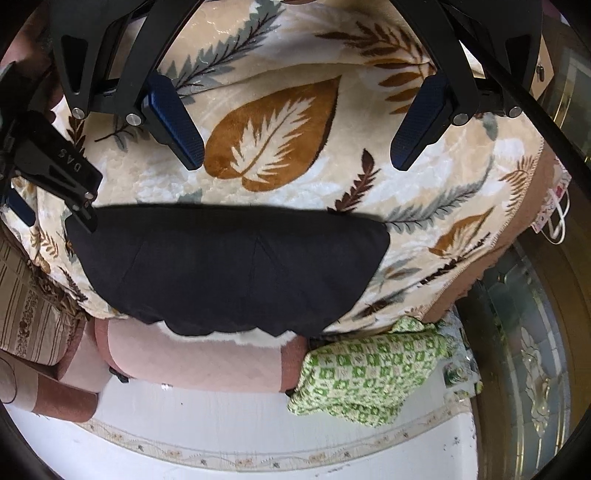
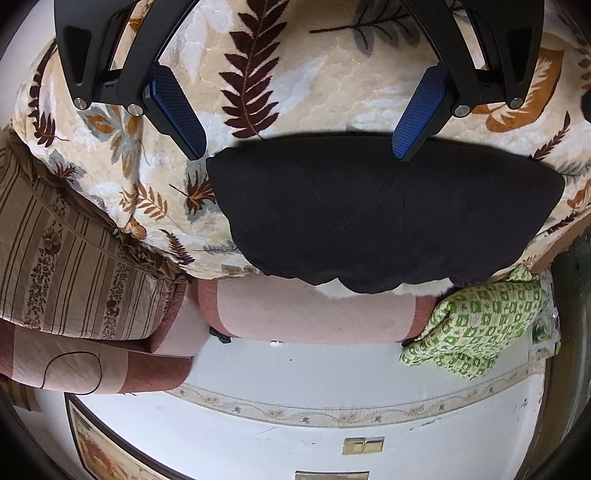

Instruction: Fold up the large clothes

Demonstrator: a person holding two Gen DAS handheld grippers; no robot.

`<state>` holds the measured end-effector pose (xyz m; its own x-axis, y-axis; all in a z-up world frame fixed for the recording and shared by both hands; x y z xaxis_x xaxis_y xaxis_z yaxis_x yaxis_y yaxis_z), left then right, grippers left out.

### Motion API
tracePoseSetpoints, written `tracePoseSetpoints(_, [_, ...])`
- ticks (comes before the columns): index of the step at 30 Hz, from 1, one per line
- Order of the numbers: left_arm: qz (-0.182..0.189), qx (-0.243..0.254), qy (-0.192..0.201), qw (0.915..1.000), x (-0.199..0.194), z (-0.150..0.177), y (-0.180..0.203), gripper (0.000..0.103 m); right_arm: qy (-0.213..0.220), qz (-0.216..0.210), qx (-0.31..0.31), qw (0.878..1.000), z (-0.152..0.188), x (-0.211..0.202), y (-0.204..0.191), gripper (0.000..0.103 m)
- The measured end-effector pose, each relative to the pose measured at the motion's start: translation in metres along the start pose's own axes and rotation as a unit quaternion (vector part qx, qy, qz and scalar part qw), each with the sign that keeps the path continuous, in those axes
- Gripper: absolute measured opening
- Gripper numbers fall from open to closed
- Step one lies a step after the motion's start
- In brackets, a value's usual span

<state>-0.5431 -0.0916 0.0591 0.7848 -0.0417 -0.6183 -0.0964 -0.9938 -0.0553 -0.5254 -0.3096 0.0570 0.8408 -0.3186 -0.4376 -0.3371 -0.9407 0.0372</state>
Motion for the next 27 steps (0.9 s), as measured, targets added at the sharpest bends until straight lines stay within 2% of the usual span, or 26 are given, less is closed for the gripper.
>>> tracePoseSetpoints(7, [-0.001,0.007,0.007,0.9999,-0.004,-0.012,0.007,0.1,0.004,-0.002,0.013,1.0,-0.001,-0.001,0.008,0.102])
tracePoseSetpoints(11, [-0.001,0.01,0.018,0.9998,0.009,-0.036,0.005,0.1,-0.01,-0.011,0.022,1.0,-0.002,0.003,0.01,0.102])
tracePoseSetpoints(15, [-0.001,0.021,0.028,0.9994,0.029,-0.062,0.006,0.101,-0.035,-0.016,0.065,0.997,-0.029,0.015,0.02,0.102])
tracePoseSetpoints(18, [0.022,0.017,0.02,0.9994,0.054,-0.084,0.011,0.101,-0.056,-0.027,0.107,0.992,-0.057,0.039,0.024,0.102])
tracePoseSetpoints(22, [0.05,0.006,0.01,0.9987,0.089,-0.112,0.015,0.1,-0.031,-0.002,0.114,0.993,-0.075,0.064,0.02,0.102])
tracePoseSetpoints(23, [0.054,0.004,0.011,0.9985,0.096,-0.114,0.014,0.1,-0.008,0.005,0.105,0.994,-0.073,0.067,0.017,0.102])
tracePoseSetpoints(25, [0.059,-0.005,0.016,0.9981,0.108,-0.115,0.008,0.1,0.006,0.021,0.088,0.996,-0.063,0.069,0.013,0.102])
tracePoseSetpoints(27, [0.052,-0.008,0.008,0.9986,0.119,-0.106,0.001,0.1,-0.014,-0.005,0.071,0.997,-0.056,0.071,0.006,0.102])
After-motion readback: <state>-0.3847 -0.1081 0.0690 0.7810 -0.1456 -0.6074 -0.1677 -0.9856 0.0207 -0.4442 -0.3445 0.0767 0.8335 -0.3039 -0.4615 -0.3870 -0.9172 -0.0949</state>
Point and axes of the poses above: each gripper's, at about its wrist camera, not at the fingertips, and x roughly the way its jaws point, y to its right, z to its underside, the point moved 7 cm from there along x, roughly the way its jaws point, and after that the axes turned 5 degrees about -y, right-handed, at the moved point
